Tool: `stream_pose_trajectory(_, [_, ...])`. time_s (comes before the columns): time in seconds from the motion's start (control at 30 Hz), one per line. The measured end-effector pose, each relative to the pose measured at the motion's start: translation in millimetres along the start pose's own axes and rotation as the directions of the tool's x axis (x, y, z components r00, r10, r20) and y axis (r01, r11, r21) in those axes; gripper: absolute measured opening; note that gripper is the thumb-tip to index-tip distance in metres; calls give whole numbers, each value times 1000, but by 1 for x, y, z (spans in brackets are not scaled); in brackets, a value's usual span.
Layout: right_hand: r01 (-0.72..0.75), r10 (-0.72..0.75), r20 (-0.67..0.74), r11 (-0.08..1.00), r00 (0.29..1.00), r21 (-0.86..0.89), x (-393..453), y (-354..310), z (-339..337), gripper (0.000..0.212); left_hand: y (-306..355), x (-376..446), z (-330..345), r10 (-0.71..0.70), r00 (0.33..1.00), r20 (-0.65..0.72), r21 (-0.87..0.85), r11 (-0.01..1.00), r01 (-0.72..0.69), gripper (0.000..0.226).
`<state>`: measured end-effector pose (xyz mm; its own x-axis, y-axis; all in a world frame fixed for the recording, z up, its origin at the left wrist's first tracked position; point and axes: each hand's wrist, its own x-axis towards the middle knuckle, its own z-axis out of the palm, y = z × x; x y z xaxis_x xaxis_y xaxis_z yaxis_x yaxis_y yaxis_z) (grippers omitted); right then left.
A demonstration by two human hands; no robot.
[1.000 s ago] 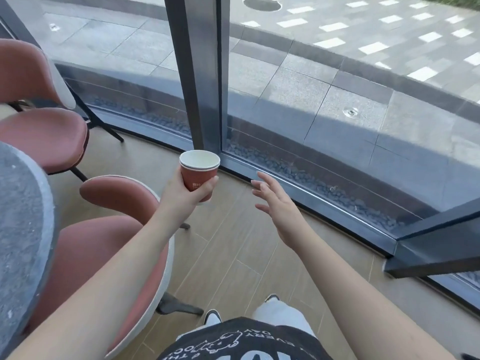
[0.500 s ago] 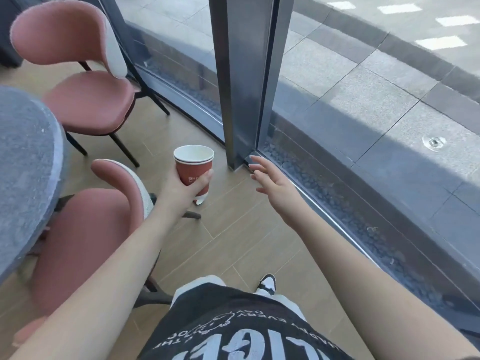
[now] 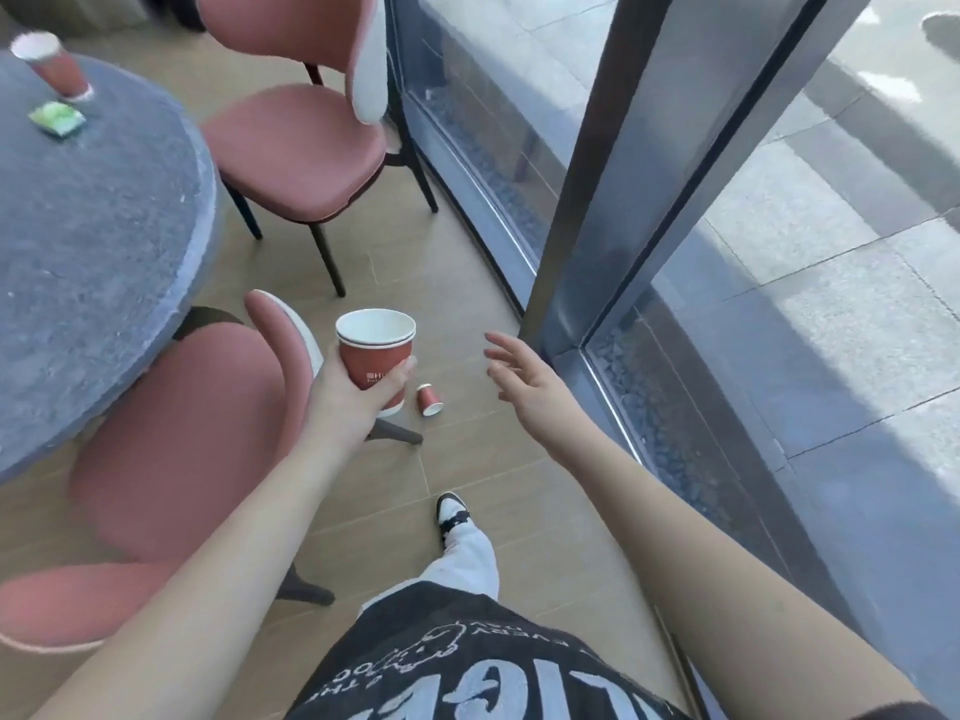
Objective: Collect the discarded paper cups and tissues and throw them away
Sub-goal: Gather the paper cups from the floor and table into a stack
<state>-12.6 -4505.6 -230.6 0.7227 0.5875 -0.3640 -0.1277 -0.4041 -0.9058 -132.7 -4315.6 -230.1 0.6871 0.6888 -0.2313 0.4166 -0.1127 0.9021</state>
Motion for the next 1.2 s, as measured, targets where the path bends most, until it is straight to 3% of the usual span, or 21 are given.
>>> stream_pose_trajectory(0.1, [-10,13,51,999,999,-47,46,-11,-2,37,0,34,1,-46,997,-54,-9,999,46,68])
stream_pose_trajectory(0.23, [-4,16,100,993,995,-118,100,-26,-8,36,1,74,12,-78,996,-49,13,997,79,52])
stream_pose_trajectory(0.47, [8,47,230,973,972,-231,167,-43,-10,37,15,132,13,-148,982,-121,-8,989,148,60])
stream_pose_trajectory(0.73, [87,45,394,946,918,-312,277,-57,-17,41,22,188,29,-290,919,-267,-49,956,288,62])
stream_pose_trajectory(1.0, [97,122,485,911,866,-402,351,-32,-3,44,9,235,66,-357,851,-385,-75,931,356,64])
stream_pose_trajectory(1.2, [70,190,479,878,857,-474,394,36,33,47,-46,244,79,-429,814,-393,-71,896,438,68])
